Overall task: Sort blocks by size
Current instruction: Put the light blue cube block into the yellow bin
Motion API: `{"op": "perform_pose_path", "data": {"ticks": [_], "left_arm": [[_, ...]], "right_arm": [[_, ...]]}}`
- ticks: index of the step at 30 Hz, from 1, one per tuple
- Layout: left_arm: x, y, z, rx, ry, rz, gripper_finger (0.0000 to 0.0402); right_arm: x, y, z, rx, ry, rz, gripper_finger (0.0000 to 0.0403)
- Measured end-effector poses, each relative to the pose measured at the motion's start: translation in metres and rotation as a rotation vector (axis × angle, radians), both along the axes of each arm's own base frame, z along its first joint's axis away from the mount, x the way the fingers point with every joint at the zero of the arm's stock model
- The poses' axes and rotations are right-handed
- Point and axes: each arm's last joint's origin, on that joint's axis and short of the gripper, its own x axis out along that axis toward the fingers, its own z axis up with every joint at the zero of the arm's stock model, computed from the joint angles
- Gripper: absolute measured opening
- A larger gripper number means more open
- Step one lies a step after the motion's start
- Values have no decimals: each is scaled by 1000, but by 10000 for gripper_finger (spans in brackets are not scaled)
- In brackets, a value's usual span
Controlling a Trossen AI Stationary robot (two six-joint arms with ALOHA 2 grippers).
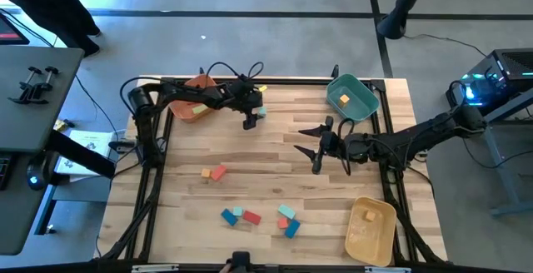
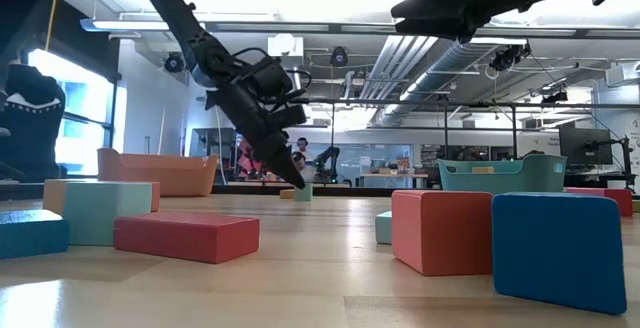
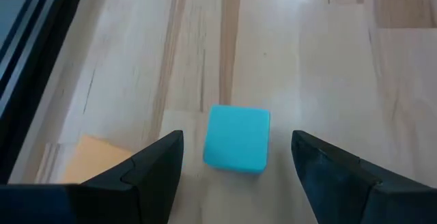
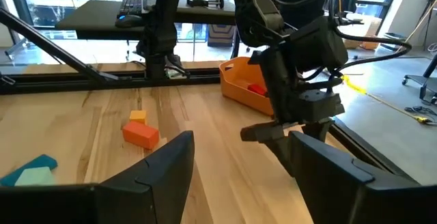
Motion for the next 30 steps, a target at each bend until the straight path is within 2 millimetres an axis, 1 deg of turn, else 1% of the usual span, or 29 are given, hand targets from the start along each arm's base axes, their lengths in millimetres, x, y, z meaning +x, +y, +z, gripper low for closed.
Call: {"op": "perform_pose_path", "data": {"ticks": [5,10,16,20,24,27,30], "left_arm": [[0,-1,-4,-3,10,-18,256],[0,-2,-11,-20,35,-21,235],[5,-7,-13,-26,27,-25,183],[9,-15,-13,-26,31,-45,136],[15,-23,-12,-44,15,-19,88],[20,-31,-11,-47,-2,-12,83],[24,-42,-3,-44,-16,-37,83]], "right_arm": [[0,0,0,3,1,0,233],[0,0,0,5,1,4,233],[0,0,0,7,-2,3,233],[0,0,0,8,-2,3,233],[0,1,0,7,-2,5,233],[-1,2,-1,5,8,11,233],[-1,3,-5,1,48,29,233]]}}
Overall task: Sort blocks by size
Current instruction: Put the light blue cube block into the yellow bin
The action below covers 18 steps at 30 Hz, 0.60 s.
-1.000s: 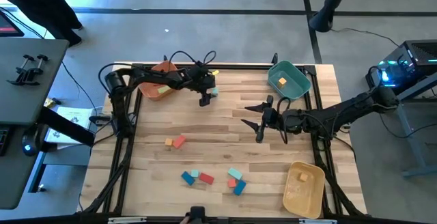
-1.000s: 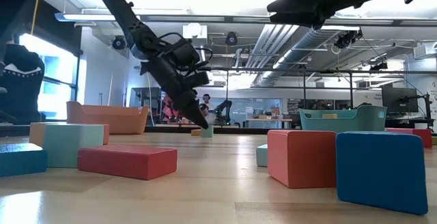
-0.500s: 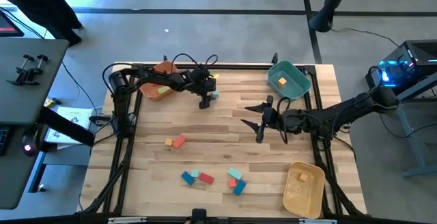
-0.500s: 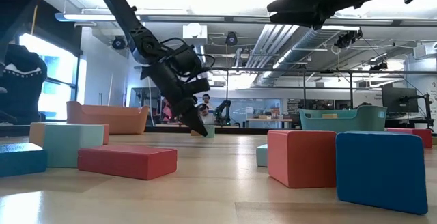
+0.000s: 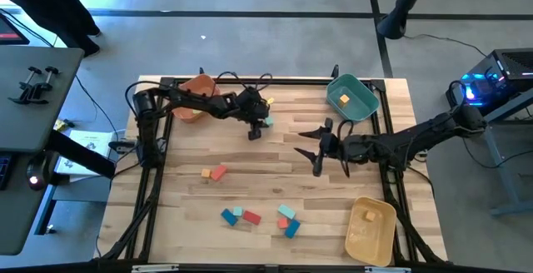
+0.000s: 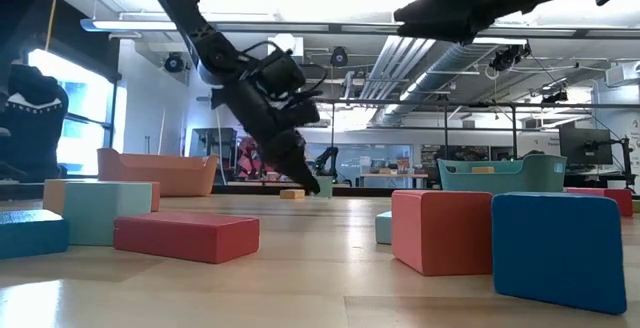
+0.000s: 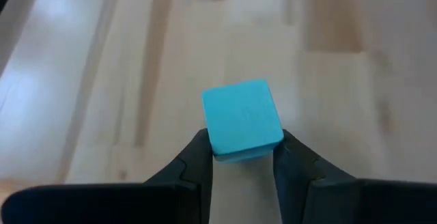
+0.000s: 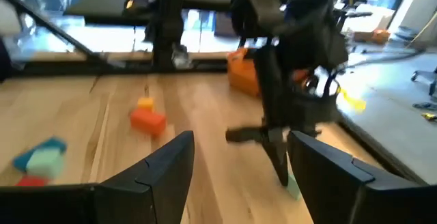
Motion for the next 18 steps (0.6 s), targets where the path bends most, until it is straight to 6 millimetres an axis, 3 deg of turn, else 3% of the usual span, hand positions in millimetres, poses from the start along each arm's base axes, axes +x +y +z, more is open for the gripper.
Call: {"op": "perform_pose_path", "data": {"ticks": [5,10,14,18], "left_arm": [[1,-25,27,-30,-29,-27,83],[-4,-55,57,-203,-69,-119,83],[-6,-81,68,-371,-131,-232,83],[-4,-97,70,-416,-169,-254,83]], "right_arm": [[2,2,-14,-30,135,167,233],[11,12,-34,-339,262,379,233],[22,13,-43,-555,281,328,233],[32,13,-41,-666,279,258,243]]}}
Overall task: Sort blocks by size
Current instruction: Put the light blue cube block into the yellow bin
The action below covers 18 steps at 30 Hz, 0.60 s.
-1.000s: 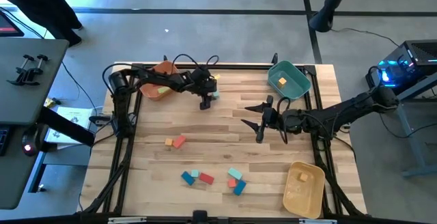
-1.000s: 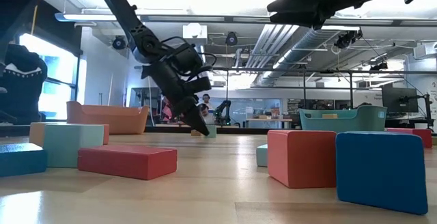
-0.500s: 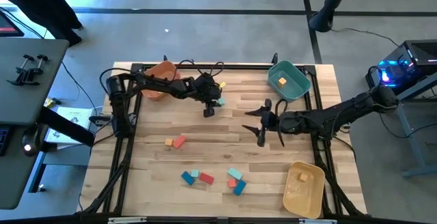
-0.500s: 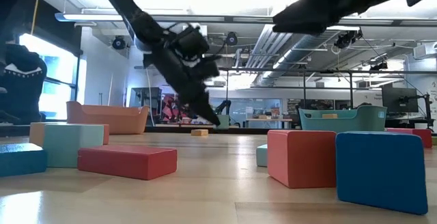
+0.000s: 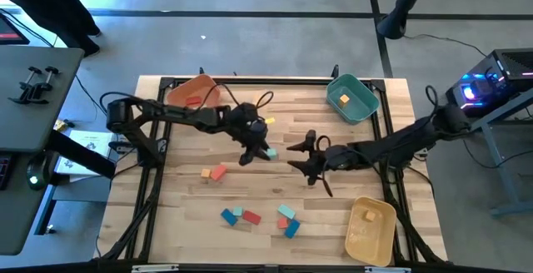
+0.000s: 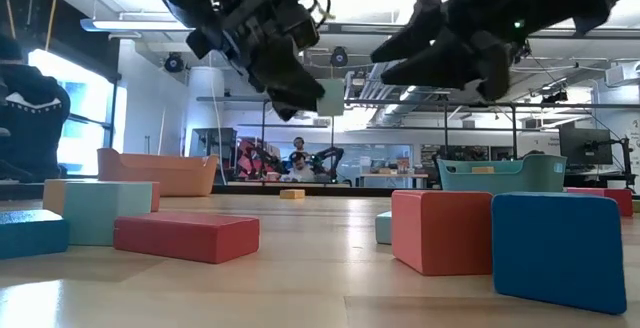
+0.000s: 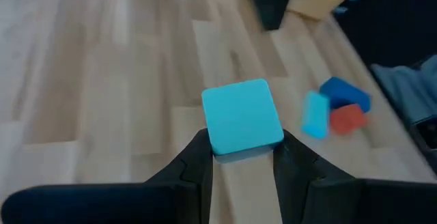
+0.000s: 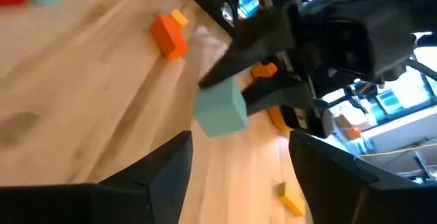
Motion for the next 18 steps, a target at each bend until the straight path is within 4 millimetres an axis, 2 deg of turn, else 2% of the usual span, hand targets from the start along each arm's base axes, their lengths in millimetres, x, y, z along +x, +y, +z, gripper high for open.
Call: {"op": "perform_pose_path", "data": {"ticks": [9,13,18], "left_arm": [[12,-13,15,-86,-147,-7,83],[13,-22,17,-91,-161,-37,83],[15,-31,20,-107,-183,-51,83]], "right_arm": [[24,7,2,-85,71,25,308],[33,9,7,-136,56,-67,311],[36,15,13,-168,62,-18,291]]}}
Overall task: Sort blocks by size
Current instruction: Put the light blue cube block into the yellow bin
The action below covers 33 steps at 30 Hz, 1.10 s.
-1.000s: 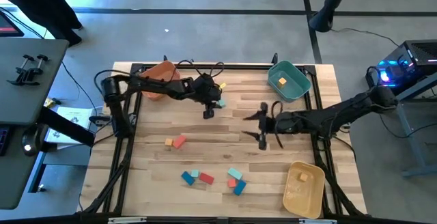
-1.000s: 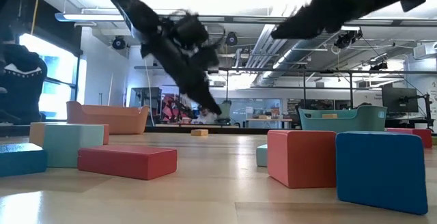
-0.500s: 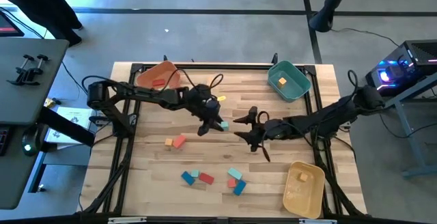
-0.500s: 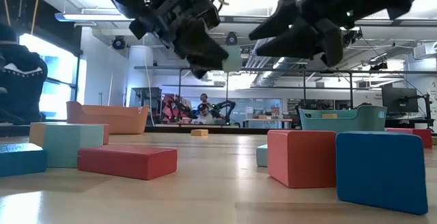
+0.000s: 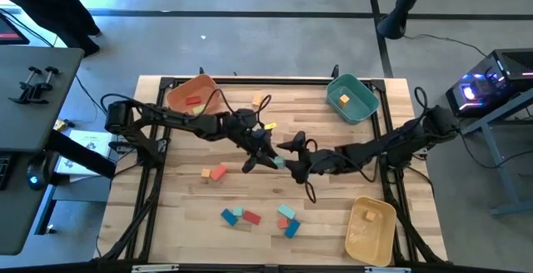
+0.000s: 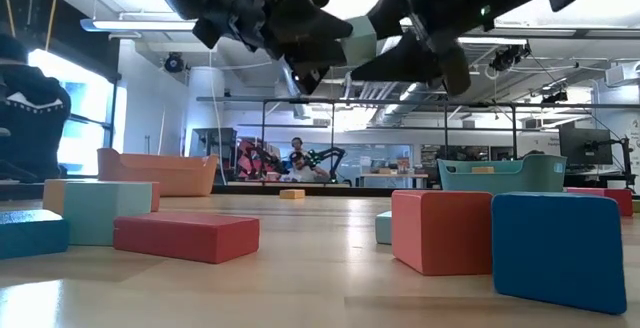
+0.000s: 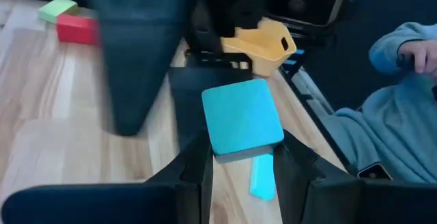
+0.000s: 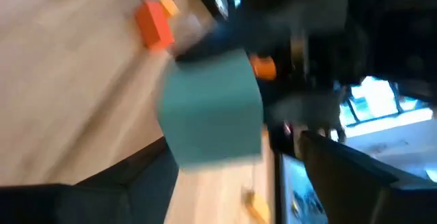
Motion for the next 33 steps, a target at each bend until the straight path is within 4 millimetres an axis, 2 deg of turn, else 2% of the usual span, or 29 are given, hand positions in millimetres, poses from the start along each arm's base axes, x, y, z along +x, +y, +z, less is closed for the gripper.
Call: {"op": "perform_pose_path", "data": {"ticks": [7,12,15,18,22,25,28,33], "left_arm": [[0,-1,0,-5,4,4,83],[0,-1,-1,-5,5,0,84],[0,-1,-1,-33,19,12,100],[1,1,0,-63,30,39,137],[0,2,0,-65,39,58,193],[1,3,-1,-33,42,121,213],[2,2,-1,0,45,193,216],[3,-10,-2,77,33,239,215]], "right_arm": [[-1,14,4,23,-11,58,200],[-3,16,2,69,-6,39,135],[-3,17,1,140,-19,12,135],[-7,23,2,197,-50,-51,135],[-25,34,15,259,-41,-160,134],[-44,45,37,427,12,-229,134],[-64,64,58,628,109,-288,134],[-98,102,77,988,315,-388,134]]}}
